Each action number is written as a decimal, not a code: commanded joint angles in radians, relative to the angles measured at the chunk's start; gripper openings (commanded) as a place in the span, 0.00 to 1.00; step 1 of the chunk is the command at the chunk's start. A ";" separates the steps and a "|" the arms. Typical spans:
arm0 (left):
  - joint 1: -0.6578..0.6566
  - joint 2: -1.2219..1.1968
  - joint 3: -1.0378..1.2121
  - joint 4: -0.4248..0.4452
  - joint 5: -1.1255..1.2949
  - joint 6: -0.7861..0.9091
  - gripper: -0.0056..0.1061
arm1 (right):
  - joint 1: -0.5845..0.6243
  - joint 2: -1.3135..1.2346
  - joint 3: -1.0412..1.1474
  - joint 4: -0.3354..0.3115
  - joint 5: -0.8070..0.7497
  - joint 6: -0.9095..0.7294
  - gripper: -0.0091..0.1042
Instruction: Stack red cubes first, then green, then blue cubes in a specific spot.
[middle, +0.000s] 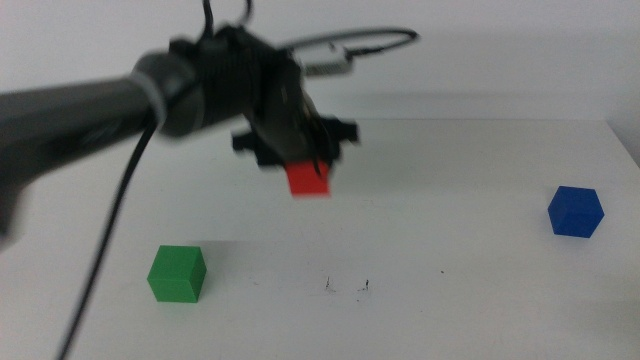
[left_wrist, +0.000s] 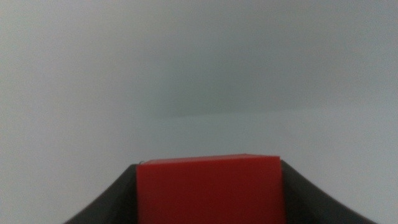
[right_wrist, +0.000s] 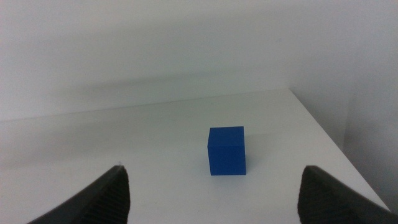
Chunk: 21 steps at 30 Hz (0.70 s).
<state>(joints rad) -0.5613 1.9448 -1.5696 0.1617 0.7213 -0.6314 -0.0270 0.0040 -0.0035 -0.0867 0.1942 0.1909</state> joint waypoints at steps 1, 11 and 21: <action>-0.082 -0.118 0.183 0.098 -0.121 -0.228 0.28 | -0.003 -0.004 0.003 -0.012 -0.011 -0.005 0.90; -0.246 -0.057 0.280 0.289 -0.140 -0.558 0.28 | -0.003 -0.004 0.003 -0.012 -0.011 -0.005 0.90; -0.246 0.042 0.280 0.270 -0.179 -0.559 0.28 | -0.003 -0.004 0.003 -0.012 -0.011 -0.005 0.90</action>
<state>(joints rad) -0.8021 1.9826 -1.2898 0.4333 0.5577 -1.1814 -0.0270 0.0040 -0.0035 -0.0867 0.1942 0.1909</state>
